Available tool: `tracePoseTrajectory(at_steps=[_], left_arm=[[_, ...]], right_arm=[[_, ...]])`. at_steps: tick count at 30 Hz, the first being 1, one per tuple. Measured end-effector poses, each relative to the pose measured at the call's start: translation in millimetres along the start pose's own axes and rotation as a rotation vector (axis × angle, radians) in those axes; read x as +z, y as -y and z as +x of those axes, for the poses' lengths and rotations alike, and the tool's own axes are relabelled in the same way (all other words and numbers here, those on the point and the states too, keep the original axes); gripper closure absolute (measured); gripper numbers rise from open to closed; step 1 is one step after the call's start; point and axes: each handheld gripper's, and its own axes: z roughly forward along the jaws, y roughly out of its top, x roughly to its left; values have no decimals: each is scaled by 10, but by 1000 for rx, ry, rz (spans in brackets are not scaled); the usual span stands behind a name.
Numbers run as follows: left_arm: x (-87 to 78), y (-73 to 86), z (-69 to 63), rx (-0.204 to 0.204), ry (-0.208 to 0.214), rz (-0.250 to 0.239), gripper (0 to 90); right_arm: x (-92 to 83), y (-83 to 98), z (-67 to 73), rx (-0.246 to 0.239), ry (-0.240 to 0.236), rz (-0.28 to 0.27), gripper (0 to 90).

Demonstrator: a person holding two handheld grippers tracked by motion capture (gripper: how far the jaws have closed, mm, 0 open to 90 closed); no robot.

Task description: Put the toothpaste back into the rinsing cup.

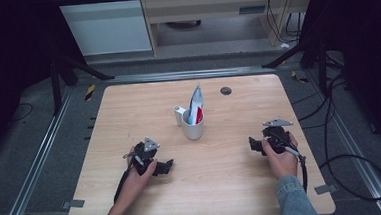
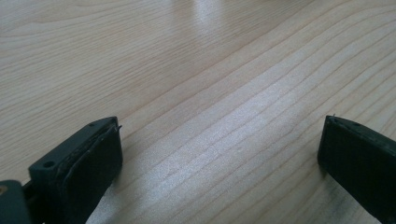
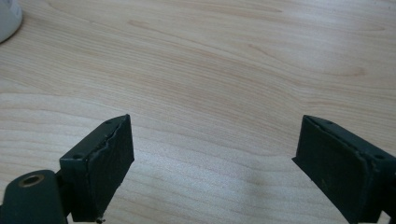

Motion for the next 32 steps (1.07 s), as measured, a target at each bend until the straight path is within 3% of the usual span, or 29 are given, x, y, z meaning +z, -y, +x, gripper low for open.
tracePoseTrajectory(at_steps=[13, 18, 24, 32], left_arm=[[0, 0, 0, 0, 0, 0, 0], [0, 0, 0, 1, 0, 0, 0], [-1, -1, -3, 1, -1, 2, 0], [1, -1, -9, 2, 1, 1, 0]], right_arm=[[140, 113, 11, 46, -3, -5, 95], [161, 140, -15, 61, 11, -21, 94], [245, 179, 10, 62, 46, 26, 57], [274, 191, 38, 93, 61, 19, 16]])
